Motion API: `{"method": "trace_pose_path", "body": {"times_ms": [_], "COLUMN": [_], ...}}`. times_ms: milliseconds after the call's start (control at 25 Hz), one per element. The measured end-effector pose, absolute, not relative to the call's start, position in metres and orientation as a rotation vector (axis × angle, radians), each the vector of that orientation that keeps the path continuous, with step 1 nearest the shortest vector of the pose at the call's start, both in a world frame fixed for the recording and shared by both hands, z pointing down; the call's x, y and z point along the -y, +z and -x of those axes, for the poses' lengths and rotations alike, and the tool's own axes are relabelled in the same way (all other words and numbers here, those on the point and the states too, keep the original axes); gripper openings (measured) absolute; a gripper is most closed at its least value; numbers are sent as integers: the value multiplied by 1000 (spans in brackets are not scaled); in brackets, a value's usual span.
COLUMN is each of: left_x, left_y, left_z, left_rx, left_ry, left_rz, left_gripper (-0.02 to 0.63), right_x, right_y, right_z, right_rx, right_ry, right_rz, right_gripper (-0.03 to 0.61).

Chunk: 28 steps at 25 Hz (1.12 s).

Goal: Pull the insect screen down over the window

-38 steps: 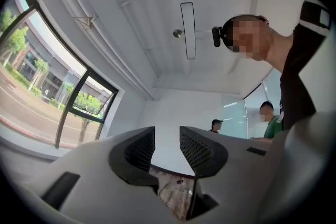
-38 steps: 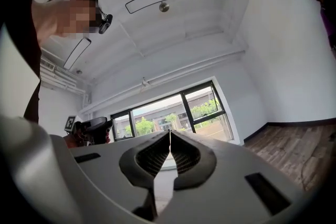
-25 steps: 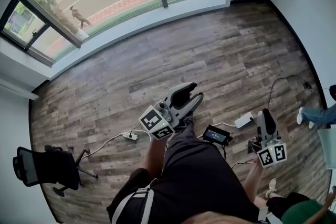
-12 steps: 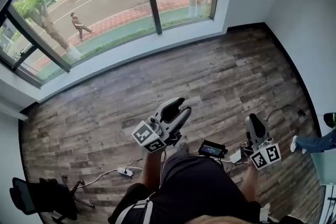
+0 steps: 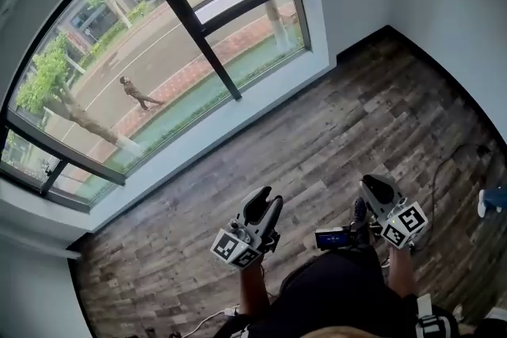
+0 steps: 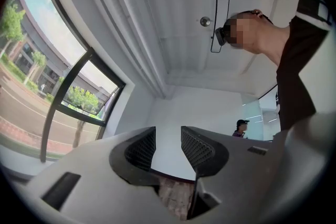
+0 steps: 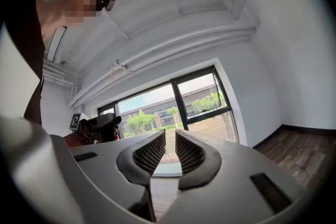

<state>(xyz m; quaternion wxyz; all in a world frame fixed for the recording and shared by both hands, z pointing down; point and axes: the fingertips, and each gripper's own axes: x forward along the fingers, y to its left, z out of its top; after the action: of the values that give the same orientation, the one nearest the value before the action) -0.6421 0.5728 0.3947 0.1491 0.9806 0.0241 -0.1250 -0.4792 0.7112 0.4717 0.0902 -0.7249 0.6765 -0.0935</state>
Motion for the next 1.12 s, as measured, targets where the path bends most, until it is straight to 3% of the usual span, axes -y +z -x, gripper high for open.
{"method": "trace_pose_path", "body": {"times_ms": [480,800,1000,1120], "left_x": [-512,-446,-369,-302], "left_y": [369,389,397,388], "left_z": [410,337,271,248], "left_rx": [97,158,89,83], "left_ry": [-355,-314,-364,-397], "left_rz": [-2899,-2902,-2886,-2866], "left_gripper": [161,160,93,89], "right_x": [-638,-570,-502,-445], "right_y": [432,454,459,445], "right_z": [231,167,102,71], "right_rx": [-2187,-2234,-2211,-2148], "right_ry": [-95,-184,-177,-192], "right_rz": [2179,2144,2240,2291], "right_gripper": [60,60,60,60]}}
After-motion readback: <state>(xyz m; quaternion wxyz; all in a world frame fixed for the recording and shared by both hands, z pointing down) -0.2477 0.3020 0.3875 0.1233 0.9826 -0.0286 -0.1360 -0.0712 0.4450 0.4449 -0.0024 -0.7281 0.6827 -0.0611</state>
